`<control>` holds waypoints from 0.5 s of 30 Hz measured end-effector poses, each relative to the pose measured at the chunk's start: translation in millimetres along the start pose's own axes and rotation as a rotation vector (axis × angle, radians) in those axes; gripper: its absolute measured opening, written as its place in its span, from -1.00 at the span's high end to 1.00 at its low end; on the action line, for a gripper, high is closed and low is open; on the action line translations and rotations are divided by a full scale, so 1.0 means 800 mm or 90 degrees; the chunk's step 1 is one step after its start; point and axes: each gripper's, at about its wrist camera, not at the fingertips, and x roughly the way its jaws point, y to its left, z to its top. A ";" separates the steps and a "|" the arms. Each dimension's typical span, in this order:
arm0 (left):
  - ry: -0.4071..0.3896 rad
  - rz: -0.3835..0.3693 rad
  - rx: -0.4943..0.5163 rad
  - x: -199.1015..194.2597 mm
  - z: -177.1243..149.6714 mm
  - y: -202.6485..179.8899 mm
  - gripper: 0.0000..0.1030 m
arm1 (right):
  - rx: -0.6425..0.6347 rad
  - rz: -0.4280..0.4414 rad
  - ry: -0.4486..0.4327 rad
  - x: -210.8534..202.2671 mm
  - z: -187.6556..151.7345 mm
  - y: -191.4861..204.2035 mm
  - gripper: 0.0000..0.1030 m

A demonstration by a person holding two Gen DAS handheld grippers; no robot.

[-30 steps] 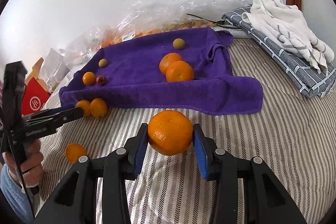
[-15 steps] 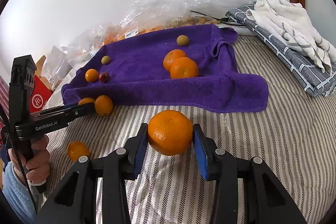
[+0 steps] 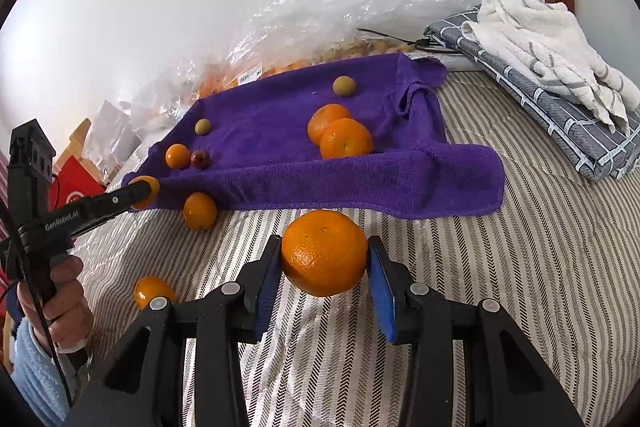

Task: Organize fruits
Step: 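Carry both oranges over the purple towel with the right and left grippers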

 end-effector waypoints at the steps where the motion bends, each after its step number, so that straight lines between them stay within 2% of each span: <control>1: -0.005 0.001 -0.004 -0.003 0.002 0.003 0.32 | 0.000 0.001 -0.001 -0.001 0.000 0.000 0.19; 9: -0.038 0.006 -0.013 -0.017 0.008 0.008 0.32 | -0.006 -0.045 -0.006 -0.010 0.004 -0.004 0.19; 15: -0.052 0.005 -0.011 -0.026 0.010 0.008 0.32 | -0.026 -0.070 -0.019 -0.042 0.024 0.002 0.19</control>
